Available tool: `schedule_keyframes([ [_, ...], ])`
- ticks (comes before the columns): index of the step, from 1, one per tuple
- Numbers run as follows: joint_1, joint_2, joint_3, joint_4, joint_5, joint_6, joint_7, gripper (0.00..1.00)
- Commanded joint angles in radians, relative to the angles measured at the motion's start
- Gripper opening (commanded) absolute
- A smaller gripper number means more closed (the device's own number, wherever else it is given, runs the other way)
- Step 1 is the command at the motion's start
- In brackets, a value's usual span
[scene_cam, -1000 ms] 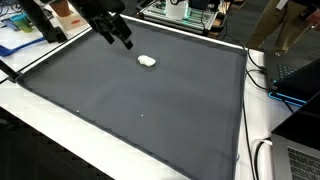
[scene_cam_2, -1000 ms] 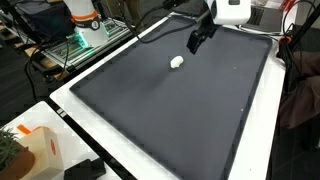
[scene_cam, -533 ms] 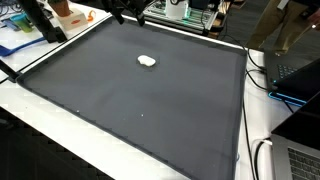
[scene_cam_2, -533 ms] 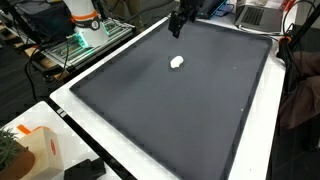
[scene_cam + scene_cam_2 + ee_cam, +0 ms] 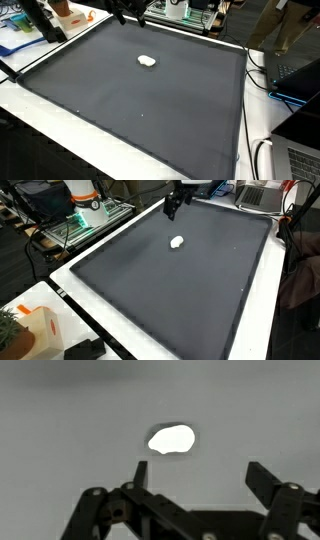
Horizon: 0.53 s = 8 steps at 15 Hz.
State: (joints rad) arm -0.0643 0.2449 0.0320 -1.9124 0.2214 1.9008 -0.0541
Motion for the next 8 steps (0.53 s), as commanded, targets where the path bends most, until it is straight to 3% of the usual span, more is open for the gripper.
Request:
schedule_keyframes([
  [1,0.003,-0.17,-0.011,-0.241,0.051,0.16,-0.057,1.0],
  [8,0.069,-0.428,0.013,-0.588,0.122,0.54,-0.031,1.0],
])
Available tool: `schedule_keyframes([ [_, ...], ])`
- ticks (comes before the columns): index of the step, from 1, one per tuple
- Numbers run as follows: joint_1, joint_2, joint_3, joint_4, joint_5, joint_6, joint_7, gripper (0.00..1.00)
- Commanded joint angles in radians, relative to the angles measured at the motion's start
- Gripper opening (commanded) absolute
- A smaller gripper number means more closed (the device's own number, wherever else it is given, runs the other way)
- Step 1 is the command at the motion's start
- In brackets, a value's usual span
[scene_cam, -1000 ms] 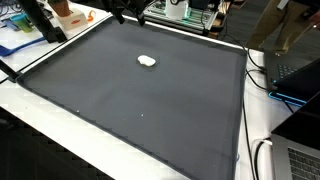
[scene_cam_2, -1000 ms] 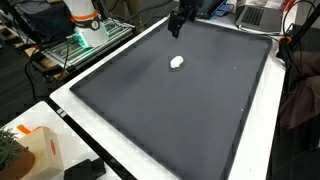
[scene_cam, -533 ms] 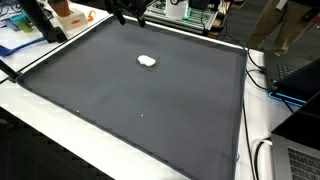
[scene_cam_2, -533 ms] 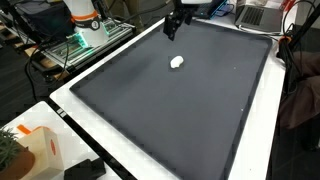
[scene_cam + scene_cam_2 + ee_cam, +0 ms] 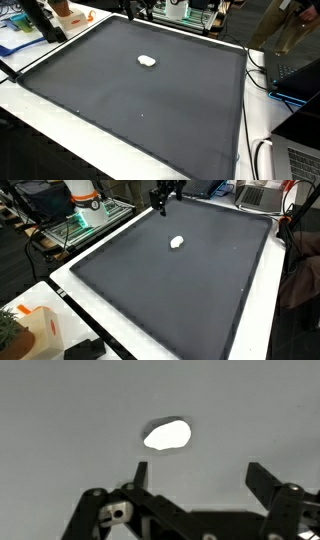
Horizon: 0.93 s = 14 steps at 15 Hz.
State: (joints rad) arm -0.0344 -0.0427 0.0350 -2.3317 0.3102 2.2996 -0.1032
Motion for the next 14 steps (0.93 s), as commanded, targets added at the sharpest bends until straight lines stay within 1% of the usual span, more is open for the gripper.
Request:
schedule_keyframes([
  [1,0.056,-0.17,0.018,-0.207,0.036,0.201,0.037,1.0],
  [5,0.125,-0.273,0.068,-0.329,0.021,0.404,0.15,1.0],
  [6,0.136,-0.292,0.085,-0.35,0.01,0.451,0.197,1.0],
  [8,0.134,-0.322,0.117,-0.375,-0.007,0.534,0.307,1.0],
  [9,0.117,-0.328,0.127,-0.369,-0.026,0.541,0.355,1.0],
  [10,0.147,-0.278,0.095,-0.33,-0.014,0.508,0.287,1.0],
  [12,0.144,-0.301,0.104,-0.339,-0.021,0.523,0.333,1.0],
  [14,0.139,-0.308,0.104,-0.341,-0.021,0.523,0.337,1.0],
])
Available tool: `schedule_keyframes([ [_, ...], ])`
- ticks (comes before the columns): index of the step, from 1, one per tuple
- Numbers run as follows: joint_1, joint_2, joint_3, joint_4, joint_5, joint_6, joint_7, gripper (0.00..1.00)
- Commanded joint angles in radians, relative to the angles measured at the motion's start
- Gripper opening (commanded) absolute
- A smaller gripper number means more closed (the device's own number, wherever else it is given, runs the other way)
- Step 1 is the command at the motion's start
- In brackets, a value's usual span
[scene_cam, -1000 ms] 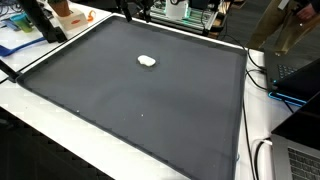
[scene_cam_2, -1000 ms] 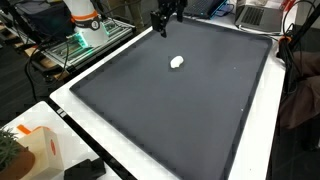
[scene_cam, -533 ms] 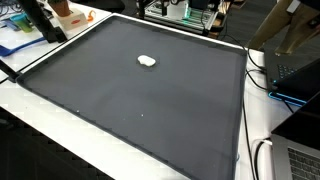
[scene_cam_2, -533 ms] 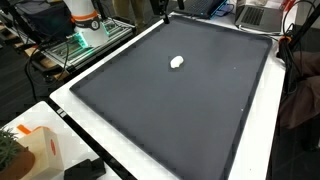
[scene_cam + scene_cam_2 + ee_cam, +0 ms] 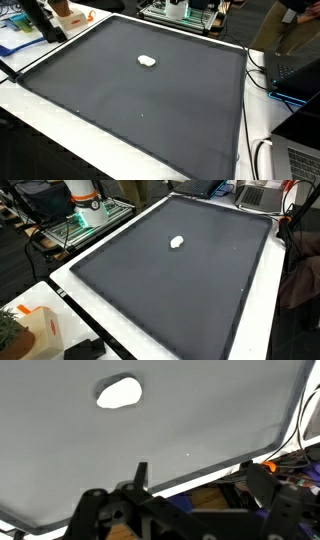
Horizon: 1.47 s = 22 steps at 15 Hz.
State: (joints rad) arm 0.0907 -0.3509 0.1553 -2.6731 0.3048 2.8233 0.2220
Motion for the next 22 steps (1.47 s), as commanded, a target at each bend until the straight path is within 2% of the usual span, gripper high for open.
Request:
schedule_keyframes([
  [1,0.013,0.0,-0.016,0.0,-0.016,-0.001,0.012,1.0],
  [9,0.012,0.0,-0.016,-0.001,-0.016,0.0,0.014,1.0],
  [16,0.042,-0.023,-0.015,0.056,0.014,-0.145,0.051,1.0],
  [22,0.025,-0.026,0.011,0.136,-0.006,-0.263,0.155,1.0],
])
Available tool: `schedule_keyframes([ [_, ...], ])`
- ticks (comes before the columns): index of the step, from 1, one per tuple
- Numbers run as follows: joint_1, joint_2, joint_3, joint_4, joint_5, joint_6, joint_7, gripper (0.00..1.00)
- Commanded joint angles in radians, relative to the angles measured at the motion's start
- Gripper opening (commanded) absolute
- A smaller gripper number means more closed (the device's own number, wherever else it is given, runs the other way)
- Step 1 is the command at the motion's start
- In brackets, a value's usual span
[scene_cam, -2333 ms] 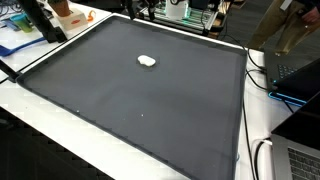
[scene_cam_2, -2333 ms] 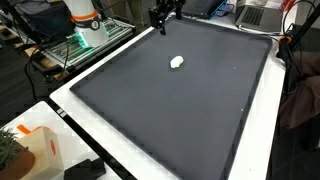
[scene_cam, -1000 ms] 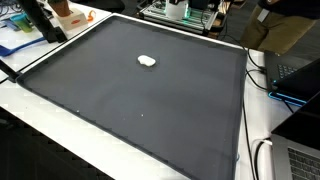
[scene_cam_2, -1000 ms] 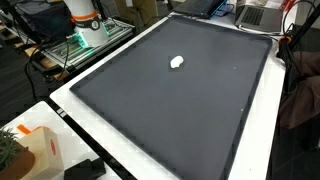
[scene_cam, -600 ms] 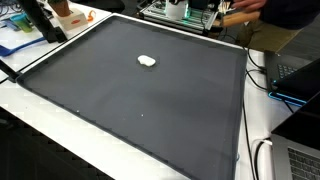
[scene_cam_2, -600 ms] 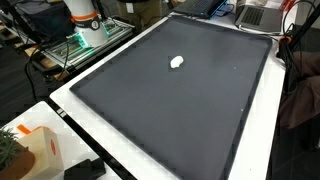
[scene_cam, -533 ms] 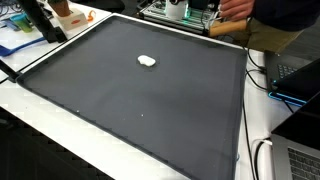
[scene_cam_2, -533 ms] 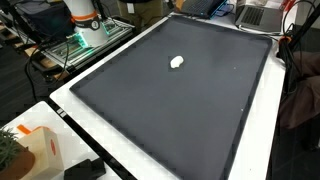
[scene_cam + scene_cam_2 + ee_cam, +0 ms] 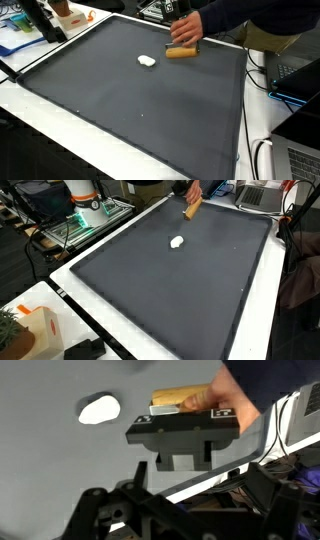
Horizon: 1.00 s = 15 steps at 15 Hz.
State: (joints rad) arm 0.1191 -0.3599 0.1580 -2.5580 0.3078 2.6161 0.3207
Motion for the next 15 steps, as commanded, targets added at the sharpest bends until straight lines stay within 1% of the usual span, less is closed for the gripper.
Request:
schedule_keyframes([
  [1,-0.001,-0.019,0.01,0.028,-0.004,-0.068,0.066,1.0],
  [4,0.0,-0.019,0.012,0.046,-0.003,-0.092,0.084,1.0],
  [15,0.003,-0.017,0.011,0.076,0.003,-0.148,0.083,1.0],
])
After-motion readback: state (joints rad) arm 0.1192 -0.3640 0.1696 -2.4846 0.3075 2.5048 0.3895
